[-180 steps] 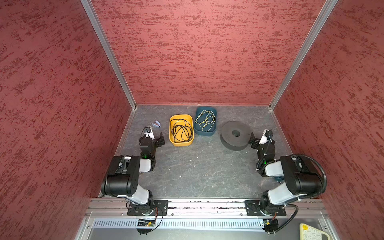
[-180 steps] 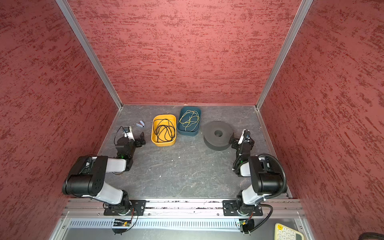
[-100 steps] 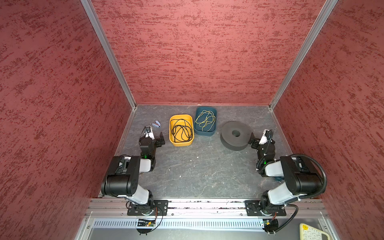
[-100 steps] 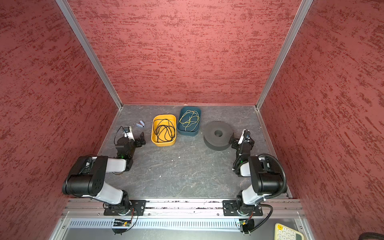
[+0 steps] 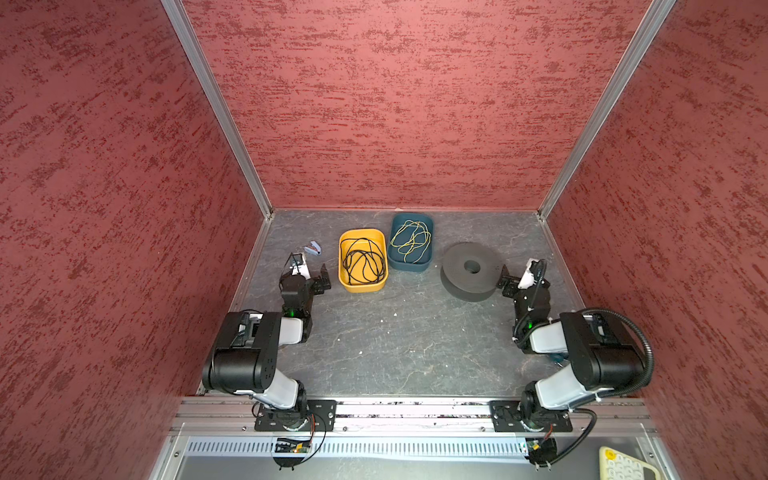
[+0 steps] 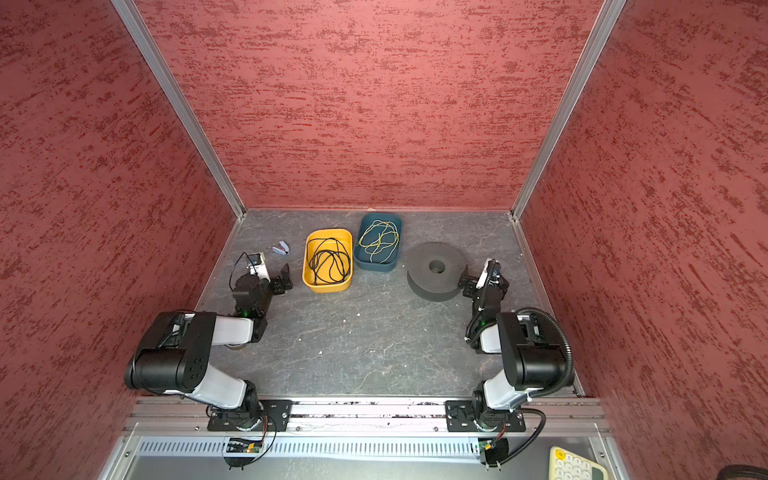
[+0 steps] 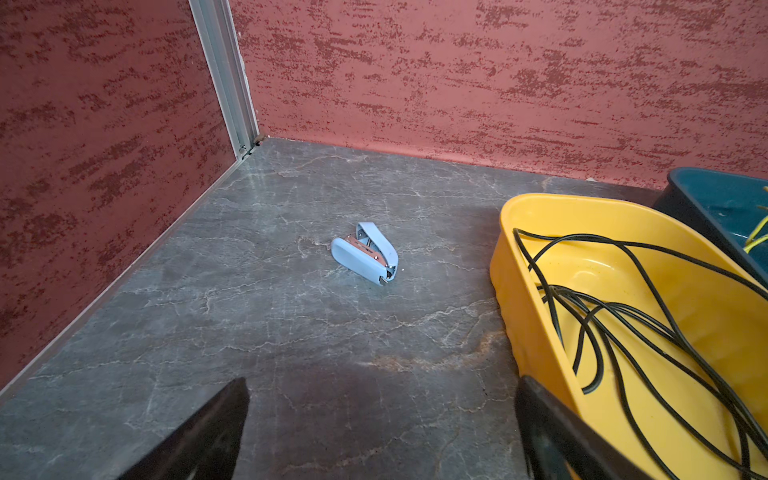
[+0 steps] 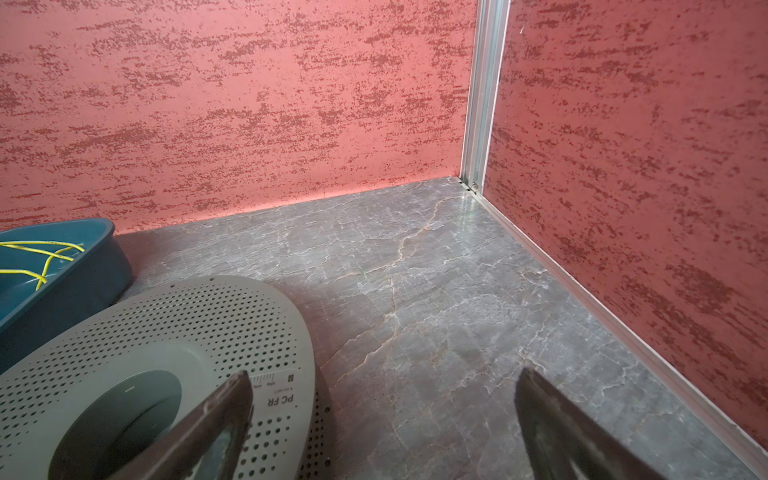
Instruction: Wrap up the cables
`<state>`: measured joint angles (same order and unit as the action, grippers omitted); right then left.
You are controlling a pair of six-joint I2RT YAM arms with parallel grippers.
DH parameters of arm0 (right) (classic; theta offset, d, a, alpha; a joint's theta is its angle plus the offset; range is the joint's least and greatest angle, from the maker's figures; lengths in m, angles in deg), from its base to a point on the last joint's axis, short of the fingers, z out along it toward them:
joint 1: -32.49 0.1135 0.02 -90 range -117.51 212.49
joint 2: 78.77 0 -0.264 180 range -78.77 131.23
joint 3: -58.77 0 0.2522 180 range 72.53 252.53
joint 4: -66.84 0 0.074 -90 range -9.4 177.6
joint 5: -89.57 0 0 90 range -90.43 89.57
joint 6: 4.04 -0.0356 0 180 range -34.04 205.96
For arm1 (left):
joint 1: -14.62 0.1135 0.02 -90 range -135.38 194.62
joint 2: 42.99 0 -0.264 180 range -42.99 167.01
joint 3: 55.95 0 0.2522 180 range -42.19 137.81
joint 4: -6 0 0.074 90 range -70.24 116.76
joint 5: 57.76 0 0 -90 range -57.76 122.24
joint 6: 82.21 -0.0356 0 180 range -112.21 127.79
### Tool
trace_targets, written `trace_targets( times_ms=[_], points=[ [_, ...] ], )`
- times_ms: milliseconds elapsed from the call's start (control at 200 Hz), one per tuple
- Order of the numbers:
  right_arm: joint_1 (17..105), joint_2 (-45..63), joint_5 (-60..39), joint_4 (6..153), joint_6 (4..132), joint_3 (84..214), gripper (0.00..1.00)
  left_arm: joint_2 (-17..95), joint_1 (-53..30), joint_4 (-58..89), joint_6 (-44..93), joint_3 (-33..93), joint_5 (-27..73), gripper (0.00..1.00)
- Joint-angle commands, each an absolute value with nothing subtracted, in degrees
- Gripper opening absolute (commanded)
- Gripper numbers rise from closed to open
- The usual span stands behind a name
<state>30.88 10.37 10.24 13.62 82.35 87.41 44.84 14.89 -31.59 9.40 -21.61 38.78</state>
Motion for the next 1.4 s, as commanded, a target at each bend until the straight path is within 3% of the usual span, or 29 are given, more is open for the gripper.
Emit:
trace_targets(
  times_ms=[0, 120, 346, 511, 731, 857, 957, 1162, 1398],
  points=[
    [31.38, 8.05, 6.74, 13.84, 85.37, 87.74, 0.99, 43.13, 14.3, -30.21, 8.26, -20.47, 39.39, 0.99],
    [32.3, 2.27, 10.38, 20.7, 85.35, 89.43, 0.99, 39.66, 13.29, -22.86, 7.39, -17.98, 40.7, 1.0],
    [36.16, -7.02, 19.29, 44.79, 80.95, 102.27, 0.99, 33.98, 8.08, 5.21, 11.08, -5.67, 44.38, 1.0],
    [39.87, -2.89, 17.2, 63.8, 76.25, 117.61, 0.99, 35.17, 3.31, 17.58, 15.44, 2.38, 43.54, 0.99],
    [45.31, 10.78, 7.61, 85.96, 71.56, 139.63, 0.99, 35.76, 3.02, 25.42, 20.65, 5.38, 26.93, 0.99],
    [48.49, 17.66, 3.77, 89.52, 69.38, 147.14, 0.99, 35.95, 2.66, 28.3, 21.01, 5.16, 21.85, 1.0],
    [49.82, 21.56, -1.42, 88.74, 63.99, 150.22, 0.92, 36.11, 0.67, 28.17, 21.32, 5.12, 21.07, 1.0],
    [51.17, 29.26, -13.33, 85.0, 56.57, 153.44, 0.6, 35.76, -0.93, 24.39, 24.6, 3.14, 18.72, 0.97],
    [54.38, 34.44, -17.61, 82.77, 56.66, 156.38, 0.59, 33.11, -1.33, 23.58, 26.83, 1.55, 18.15, 0.95]
  ],
)
